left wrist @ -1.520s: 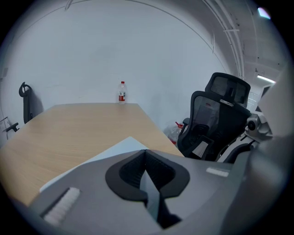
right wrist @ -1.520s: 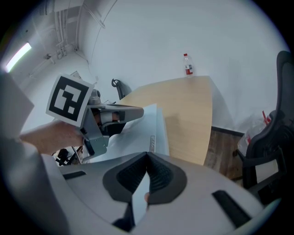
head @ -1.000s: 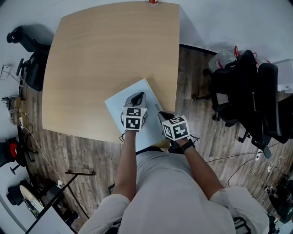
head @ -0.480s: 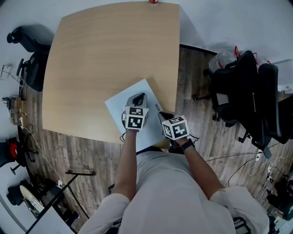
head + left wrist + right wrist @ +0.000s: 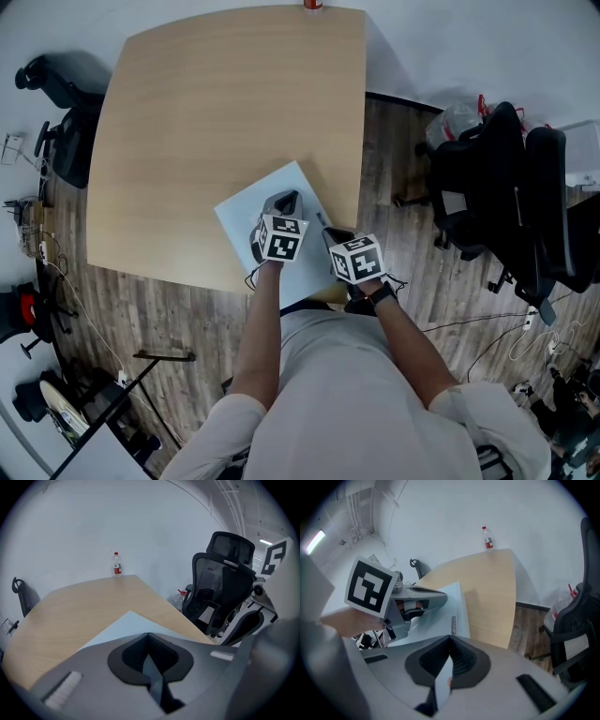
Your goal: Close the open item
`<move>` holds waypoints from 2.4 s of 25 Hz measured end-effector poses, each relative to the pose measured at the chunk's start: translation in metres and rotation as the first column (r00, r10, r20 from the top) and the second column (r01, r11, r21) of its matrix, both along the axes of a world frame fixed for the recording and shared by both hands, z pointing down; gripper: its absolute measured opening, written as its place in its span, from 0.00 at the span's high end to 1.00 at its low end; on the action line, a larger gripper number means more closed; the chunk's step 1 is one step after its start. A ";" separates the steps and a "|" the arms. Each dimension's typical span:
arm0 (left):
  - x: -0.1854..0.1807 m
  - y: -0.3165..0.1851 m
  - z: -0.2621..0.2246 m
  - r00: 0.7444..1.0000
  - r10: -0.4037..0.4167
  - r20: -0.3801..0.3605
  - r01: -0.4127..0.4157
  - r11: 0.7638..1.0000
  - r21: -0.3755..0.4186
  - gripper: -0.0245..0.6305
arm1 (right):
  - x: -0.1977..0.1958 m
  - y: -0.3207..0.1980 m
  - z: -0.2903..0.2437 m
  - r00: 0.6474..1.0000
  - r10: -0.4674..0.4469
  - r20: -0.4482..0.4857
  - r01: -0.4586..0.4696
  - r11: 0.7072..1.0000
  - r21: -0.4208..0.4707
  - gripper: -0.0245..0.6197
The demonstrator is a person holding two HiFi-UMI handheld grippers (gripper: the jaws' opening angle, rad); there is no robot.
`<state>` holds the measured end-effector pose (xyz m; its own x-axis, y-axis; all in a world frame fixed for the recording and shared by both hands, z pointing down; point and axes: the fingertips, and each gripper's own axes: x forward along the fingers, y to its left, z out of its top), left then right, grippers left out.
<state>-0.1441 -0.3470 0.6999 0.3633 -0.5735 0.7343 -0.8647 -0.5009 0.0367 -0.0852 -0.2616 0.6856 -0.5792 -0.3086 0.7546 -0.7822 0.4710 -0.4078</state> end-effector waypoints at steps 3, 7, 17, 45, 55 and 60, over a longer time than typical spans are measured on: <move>0.002 0.000 0.001 1.000 0.000 -0.006 0.000 1.000 -0.004 0.95 | 0.003 0.001 0.000 1.000 0.002 -0.005 -0.002 1.000 0.007 0.94; -0.003 -0.006 -0.006 0.996 -0.069 -0.058 0.070 0.997 0.019 0.95 | 0.005 -0.001 0.000 1.000 0.010 0.001 -0.010 1.000 0.022 0.94; -0.027 0.016 -0.061 0.970 -0.199 -0.142 0.216 0.969 0.115 0.95 | 0.004 -0.008 -0.053 0.998 -0.010 0.068 -0.001 0.987 0.164 0.94; -0.026 0.164 -0.308 0.898 -0.339 -0.279 0.439 0.702 0.561 0.95 | 0.016 0.034 -0.295 0.967 -0.176 0.187 -0.017 0.681 0.732 0.94; -0.010 0.210 -0.337 0.893 -0.359 -0.271 0.446 0.627 0.639 0.95 | 0.033 0.074 -0.308 0.961 -0.201 0.187 -0.018 0.634 0.773 0.94; 0.002 0.215 -0.337 0.900 -0.341 -0.272 0.435 0.642 0.632 0.95 | 0.042 0.078 -0.320 0.959 -0.199 0.199 -0.035 0.617 0.786 0.94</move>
<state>-0.1423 -0.1318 0.3631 0.0475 -0.9963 0.0716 -0.9972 -0.0515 -0.0545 -0.0429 -0.1832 0.3655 -0.7559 -0.6494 0.0832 -0.6530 0.7570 -0.0241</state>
